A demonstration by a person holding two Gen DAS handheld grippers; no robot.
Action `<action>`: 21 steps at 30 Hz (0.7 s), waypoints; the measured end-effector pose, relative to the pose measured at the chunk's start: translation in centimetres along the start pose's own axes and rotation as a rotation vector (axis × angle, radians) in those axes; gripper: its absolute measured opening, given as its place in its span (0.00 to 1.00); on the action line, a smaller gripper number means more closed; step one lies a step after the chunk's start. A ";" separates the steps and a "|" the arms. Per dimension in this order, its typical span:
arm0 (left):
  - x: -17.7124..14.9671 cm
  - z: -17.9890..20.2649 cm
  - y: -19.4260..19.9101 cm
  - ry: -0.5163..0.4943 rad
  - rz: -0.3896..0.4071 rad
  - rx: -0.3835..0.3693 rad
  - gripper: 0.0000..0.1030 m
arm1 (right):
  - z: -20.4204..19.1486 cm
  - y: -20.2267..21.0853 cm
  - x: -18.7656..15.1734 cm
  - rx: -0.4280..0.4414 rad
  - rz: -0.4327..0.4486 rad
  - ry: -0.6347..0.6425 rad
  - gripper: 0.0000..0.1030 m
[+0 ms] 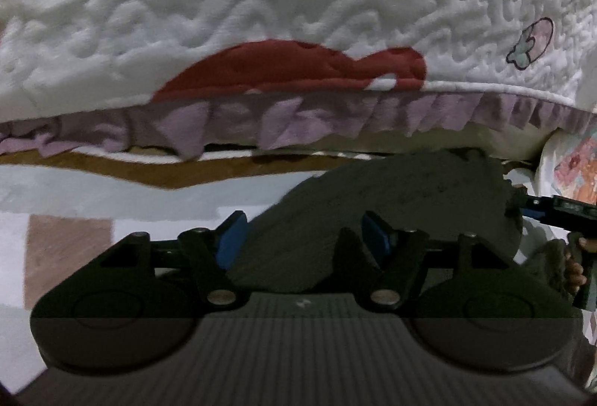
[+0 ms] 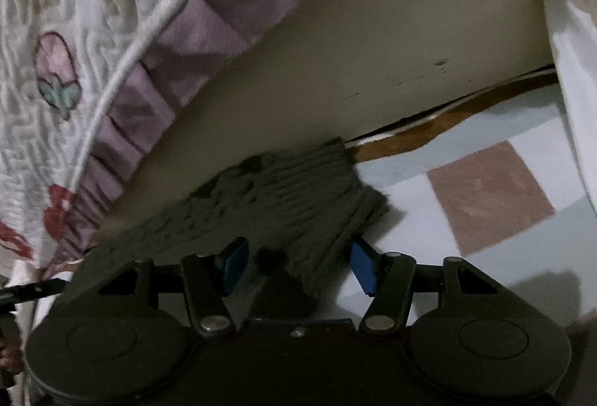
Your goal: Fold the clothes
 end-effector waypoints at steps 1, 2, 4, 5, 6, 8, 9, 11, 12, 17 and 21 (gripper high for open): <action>0.0 0.3 -0.3 -0.001 -0.011 -0.004 0.68 | -0.2 -0.4 0.0 -0.015 0.008 0.007 0.64; 0.0 0.5 -0.6 -0.003 -0.026 -0.007 0.69 | -0.3 -0.7 0.0 -0.029 0.016 0.015 0.65; -0.6 1.0 -1.5 -0.021 -0.098 0.005 0.66 | -0.9 -1.1 0.0 -0.034 0.026 0.050 0.67; -0.8 1.3 -1.6 -0.061 -0.107 0.043 0.57 | -1.2 -1.3 -0.1 -0.037 0.032 0.067 0.66; -0.9 1.6 -1.5 -0.120 -0.113 0.100 0.31 | -1.6 -1.5 -0.1 -0.040 0.037 0.085 0.61; -1.2 2.3 -1.3 -0.232 -0.121 0.206 0.10 | -2.3 -1.1 -0.1 -0.054 0.034 0.169 0.14; -1.3 2.7 -0.9 -0.245 -0.108 0.198 0.06 | -2.9 -0.4 0.1 -0.100 0.063 0.238 0.14; -1.3 3.0 0.4 -0.217 -0.060 0.184 0.05 | -4.3 1.5 0.3 -0.127 0.136 0.323 0.12; -1.1 3.1 1.4 -0.202 -0.021 0.185 0.05 | -5.1 2.5 0.4 -0.139 0.172 0.365 0.12; -2.1 3.8 8.9 -0.094 0.201 0.179 0.05 | -10.2 11.1 -0.5 -0.001 0.362 0.410 0.12; -9.4 2.5 15.4 0.151 0.342 0.139 0.06 | -14.3 20.2 -6.2 -0.015 0.637 0.648 0.13</action>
Point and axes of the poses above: each gripper's, at about its wrist camera, not at the fingertips, and y roughly against the way its jaws point, z to its right, x to its top, the point moved 8 cm from there along -y, roughly the way its jaws point, and after that the axes turned 4 degrees about -z, right-handed, at the moved point
